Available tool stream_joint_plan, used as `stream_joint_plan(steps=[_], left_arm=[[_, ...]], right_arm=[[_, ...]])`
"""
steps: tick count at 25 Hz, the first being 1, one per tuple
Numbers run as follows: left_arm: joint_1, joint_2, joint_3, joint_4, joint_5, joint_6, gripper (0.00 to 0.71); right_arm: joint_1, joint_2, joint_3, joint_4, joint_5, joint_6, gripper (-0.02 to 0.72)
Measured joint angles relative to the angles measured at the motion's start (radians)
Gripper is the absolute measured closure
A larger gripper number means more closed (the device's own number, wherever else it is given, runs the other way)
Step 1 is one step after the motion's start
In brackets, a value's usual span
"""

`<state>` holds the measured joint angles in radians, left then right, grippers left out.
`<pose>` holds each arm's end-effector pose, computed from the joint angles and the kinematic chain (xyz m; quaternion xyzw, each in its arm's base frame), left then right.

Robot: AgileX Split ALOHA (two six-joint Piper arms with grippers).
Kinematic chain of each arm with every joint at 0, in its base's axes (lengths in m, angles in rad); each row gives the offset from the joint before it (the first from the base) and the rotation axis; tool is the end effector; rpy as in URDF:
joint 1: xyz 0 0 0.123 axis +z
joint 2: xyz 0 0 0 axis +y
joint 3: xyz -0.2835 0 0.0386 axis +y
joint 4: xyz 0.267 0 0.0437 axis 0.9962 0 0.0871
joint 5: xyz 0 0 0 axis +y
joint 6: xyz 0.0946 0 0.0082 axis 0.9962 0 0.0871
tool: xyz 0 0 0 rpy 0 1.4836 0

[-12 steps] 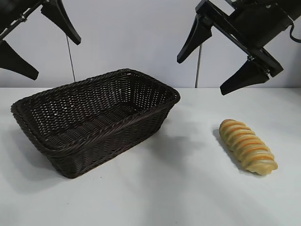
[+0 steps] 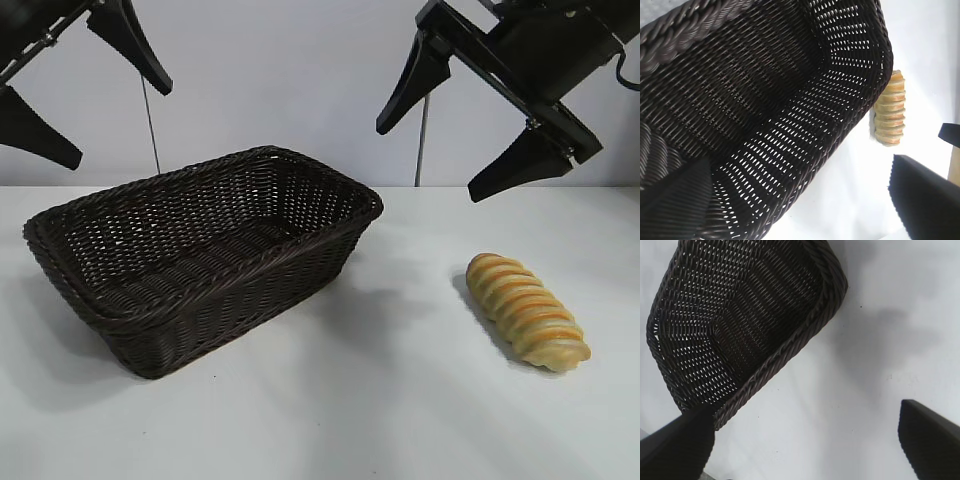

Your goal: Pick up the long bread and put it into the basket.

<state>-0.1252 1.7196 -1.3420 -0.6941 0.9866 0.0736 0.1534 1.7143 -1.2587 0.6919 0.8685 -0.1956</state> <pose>0.3679 -0.0974 0.2665 -0.0510 0.9400 -0.3116 0.1296 0.3633 0.1030 0.2457 0.0093 0.9436 0.2883 0.1624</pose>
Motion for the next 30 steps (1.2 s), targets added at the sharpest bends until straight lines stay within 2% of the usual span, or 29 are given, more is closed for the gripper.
stream_joint_plan(steps=[10,16,24,26,30], left_arm=[[0.0,0.0,0.0,-0.003,-0.021,0.0,0.016],[0.0,0.0,0.0,-0.032,-0.099,0.0,0.016],[0.015,0.0,0.0,-0.051,-0.096,-0.012,0.016],[0.022,-0.012,0.0,-0.001,-0.085,-0.038,0.016],[0.016,-0.087,0.028,0.222,-0.038,-0.185,0.016]], right_arm=[[0.0,0.0,0.0,0.0,0.0,0.0,0.009],[0.0,0.0,0.0,0.0,0.0,0.0,0.009],[0.0,0.0,0.0,0.0,0.0,0.0,0.009],[0.0,0.0,0.0,0.0,0.0,0.0,0.009],[0.0,0.0,0.0,0.0,0.0,0.0,0.009]])
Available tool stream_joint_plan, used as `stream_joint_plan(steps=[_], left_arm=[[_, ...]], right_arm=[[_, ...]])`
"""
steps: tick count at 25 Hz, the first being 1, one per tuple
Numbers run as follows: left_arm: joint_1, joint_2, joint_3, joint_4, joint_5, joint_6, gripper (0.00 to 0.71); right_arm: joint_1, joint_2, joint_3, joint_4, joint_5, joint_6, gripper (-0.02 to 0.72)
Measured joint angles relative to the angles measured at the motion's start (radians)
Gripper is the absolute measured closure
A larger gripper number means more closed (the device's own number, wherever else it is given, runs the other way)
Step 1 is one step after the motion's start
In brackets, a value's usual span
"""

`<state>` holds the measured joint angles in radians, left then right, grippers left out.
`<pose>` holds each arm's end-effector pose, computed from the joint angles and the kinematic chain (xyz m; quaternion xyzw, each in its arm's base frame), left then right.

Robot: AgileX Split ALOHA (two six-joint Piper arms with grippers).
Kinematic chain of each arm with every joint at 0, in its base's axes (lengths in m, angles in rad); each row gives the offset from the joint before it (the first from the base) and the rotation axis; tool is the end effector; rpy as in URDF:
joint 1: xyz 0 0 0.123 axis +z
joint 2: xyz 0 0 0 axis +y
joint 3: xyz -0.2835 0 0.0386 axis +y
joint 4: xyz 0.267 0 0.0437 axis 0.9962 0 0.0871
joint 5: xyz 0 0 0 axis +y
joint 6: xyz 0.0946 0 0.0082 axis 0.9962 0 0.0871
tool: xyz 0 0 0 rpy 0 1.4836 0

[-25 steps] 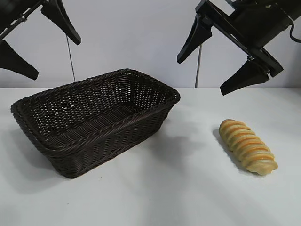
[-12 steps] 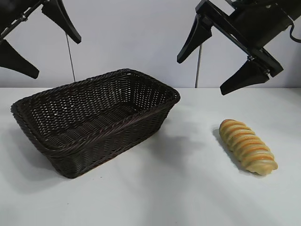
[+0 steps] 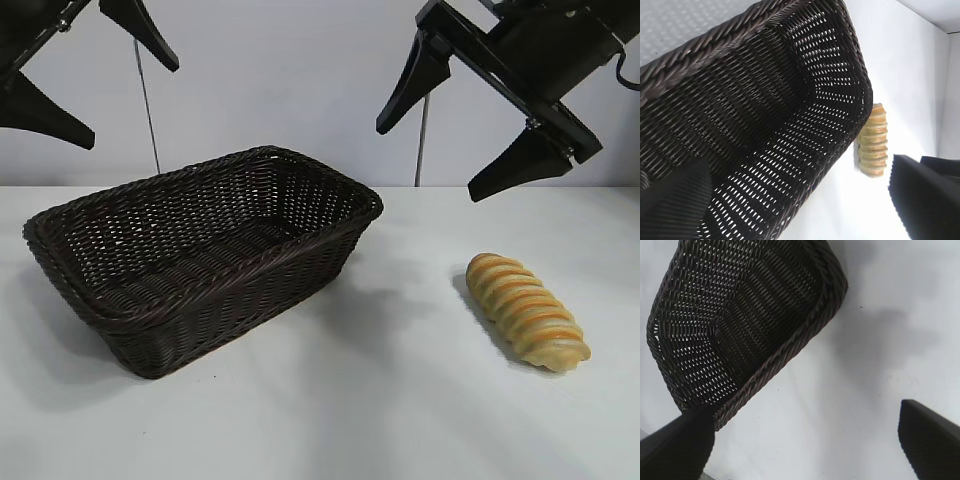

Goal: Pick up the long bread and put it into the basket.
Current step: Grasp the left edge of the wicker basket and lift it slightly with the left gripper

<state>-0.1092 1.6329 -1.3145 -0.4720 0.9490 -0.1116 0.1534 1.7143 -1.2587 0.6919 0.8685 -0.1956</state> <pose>0.3554 -0.0743 0.2819 -0.0979 0.9537 -0.2324 0.1641 0.3633 0.1030 0.2457 0.0093 0.9436 0.2883 0.1624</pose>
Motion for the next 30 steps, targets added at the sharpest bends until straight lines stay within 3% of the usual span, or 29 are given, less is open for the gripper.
stream_joint_plan(steps=[3,6,13,25,27,30], left_arm=[[-0.032,-0.068,0.088,0.148,-0.002,-0.118,0.016],[-0.068,-0.087,0.197,0.199,-0.039,-0.171,0.016],[-0.086,0.007,0.275,0.077,-0.195,-0.145,0.016],[-0.086,0.181,0.276,0.056,-0.276,-0.137,0.016],[-0.086,0.183,0.276,0.056,-0.288,-0.137,0.065],[-0.086,0.183,0.276,0.055,-0.314,-0.137,0.226]], right_arm=[[0.0,0.0,0.0,0.0,0.0,0.0,0.009],[0.0,0.0,0.0,0.0,0.0,0.0,0.009],[0.0,0.0,0.0,0.0,0.001,0.0,0.009],[0.0,0.0,0.0,-0.001,0.004,0.0,0.009],[0.0,0.0,0.0,0.0,0.004,-0.002,0.009],[0.0,0.0,0.0,0.0,0.004,-0.003,0.009]])
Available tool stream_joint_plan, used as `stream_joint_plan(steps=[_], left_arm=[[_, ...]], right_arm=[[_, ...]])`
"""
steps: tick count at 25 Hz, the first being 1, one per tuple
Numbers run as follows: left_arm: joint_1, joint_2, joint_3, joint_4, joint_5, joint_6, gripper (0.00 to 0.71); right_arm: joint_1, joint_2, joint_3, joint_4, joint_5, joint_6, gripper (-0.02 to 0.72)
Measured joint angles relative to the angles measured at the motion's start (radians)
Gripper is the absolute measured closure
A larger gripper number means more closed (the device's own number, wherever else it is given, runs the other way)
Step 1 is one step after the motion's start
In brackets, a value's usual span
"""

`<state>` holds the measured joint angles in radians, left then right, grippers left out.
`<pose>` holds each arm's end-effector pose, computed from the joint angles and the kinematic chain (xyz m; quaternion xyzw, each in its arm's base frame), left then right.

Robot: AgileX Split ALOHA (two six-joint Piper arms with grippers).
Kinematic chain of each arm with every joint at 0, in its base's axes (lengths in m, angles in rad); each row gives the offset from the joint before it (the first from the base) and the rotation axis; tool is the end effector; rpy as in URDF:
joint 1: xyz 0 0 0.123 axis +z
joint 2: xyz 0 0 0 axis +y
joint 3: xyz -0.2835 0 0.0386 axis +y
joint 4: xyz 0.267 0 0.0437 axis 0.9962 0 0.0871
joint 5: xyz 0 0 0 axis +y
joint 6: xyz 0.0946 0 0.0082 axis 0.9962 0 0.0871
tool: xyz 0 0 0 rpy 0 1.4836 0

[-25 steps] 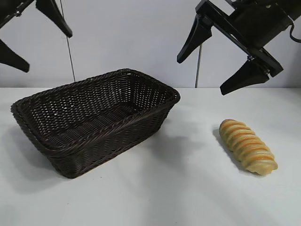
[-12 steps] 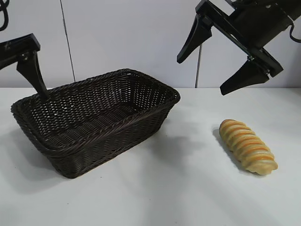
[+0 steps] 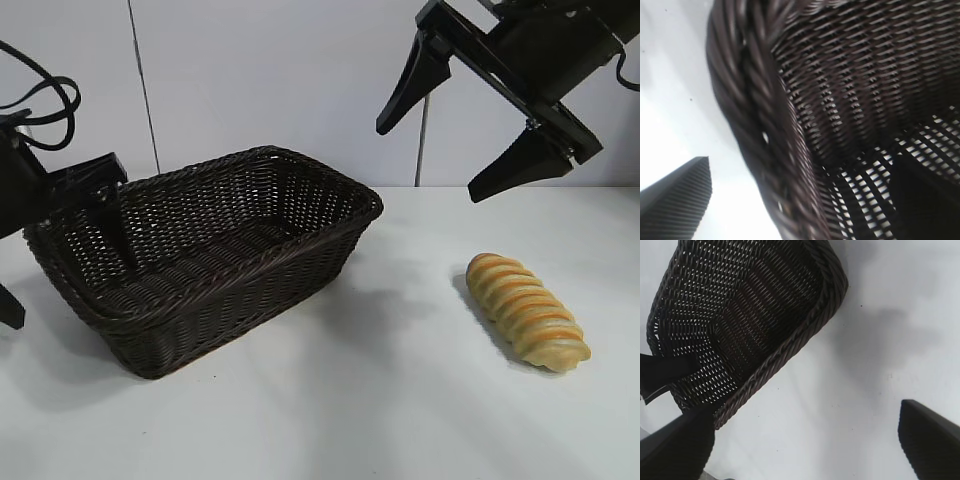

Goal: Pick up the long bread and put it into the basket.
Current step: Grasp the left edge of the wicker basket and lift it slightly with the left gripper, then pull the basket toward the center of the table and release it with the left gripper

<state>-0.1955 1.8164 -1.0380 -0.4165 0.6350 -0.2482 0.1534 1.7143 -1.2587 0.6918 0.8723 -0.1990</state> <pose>0.3420 -0.0910 0.1438 -0.1758 0.9668 -0.1648 0.0852 0.3630 0.1031 0.2456 0.0071 0.9438 0.2883 0.1612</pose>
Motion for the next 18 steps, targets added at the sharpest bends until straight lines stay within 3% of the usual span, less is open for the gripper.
stream_joint_plan(steps=[5,7,13,18], left_arm=[[0.0,0.001,0.0,-0.004,-0.016,-0.001,0.525],[0.0,0.001,0.0,-0.021,-0.034,-0.011,0.599],[0.007,0.002,0.0,-0.039,-0.005,0.028,0.617],[0.08,0.01,-0.028,-0.23,0.087,0.258,0.617]], right_arm=[[0.0,0.0,0.0,0.0,0.0,-0.001,0.009],[0.0,0.0,0.0,0.0,0.0,-0.002,0.009],[0.0,0.0,0.0,0.0,0.002,-0.003,0.009],[0.0,0.0,0.0,0.0,0.01,-0.003,0.009]])
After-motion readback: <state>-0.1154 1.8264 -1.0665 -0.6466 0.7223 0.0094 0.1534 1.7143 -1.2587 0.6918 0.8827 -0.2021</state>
